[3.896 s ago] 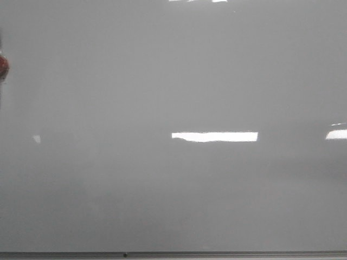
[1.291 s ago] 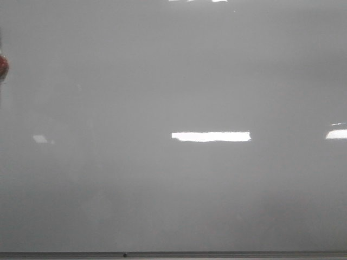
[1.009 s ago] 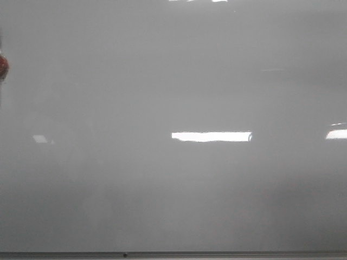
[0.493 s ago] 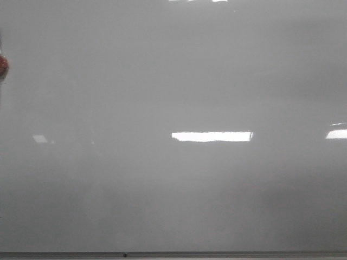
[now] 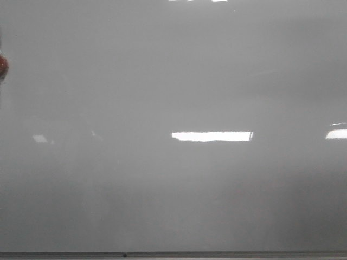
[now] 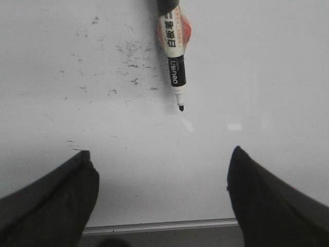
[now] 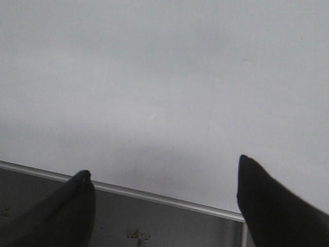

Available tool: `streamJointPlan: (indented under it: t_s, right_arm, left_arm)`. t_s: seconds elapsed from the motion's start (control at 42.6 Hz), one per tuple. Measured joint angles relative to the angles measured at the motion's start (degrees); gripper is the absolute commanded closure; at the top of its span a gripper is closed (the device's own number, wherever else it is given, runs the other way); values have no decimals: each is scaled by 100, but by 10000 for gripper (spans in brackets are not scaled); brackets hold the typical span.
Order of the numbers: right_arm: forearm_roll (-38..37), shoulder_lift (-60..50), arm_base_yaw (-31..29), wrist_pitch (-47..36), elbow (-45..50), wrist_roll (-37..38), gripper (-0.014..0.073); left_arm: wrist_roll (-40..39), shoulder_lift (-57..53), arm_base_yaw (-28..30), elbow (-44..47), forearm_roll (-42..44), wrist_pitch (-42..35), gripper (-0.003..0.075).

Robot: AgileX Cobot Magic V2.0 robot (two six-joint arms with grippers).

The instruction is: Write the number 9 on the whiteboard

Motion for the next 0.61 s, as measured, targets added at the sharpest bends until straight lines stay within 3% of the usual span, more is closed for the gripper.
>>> streamJointPlan:
  t_s: [0.376,0.61]
  right_arm:
    - [0,0,0,-7,0,-11,3]
    - [0,0,0,-7,0,-11,3]
  left_arm:
    - [3,1578,-195,-459,-219,-754,202]
    - [12,2174,-231,-515,-302,-1538,279]
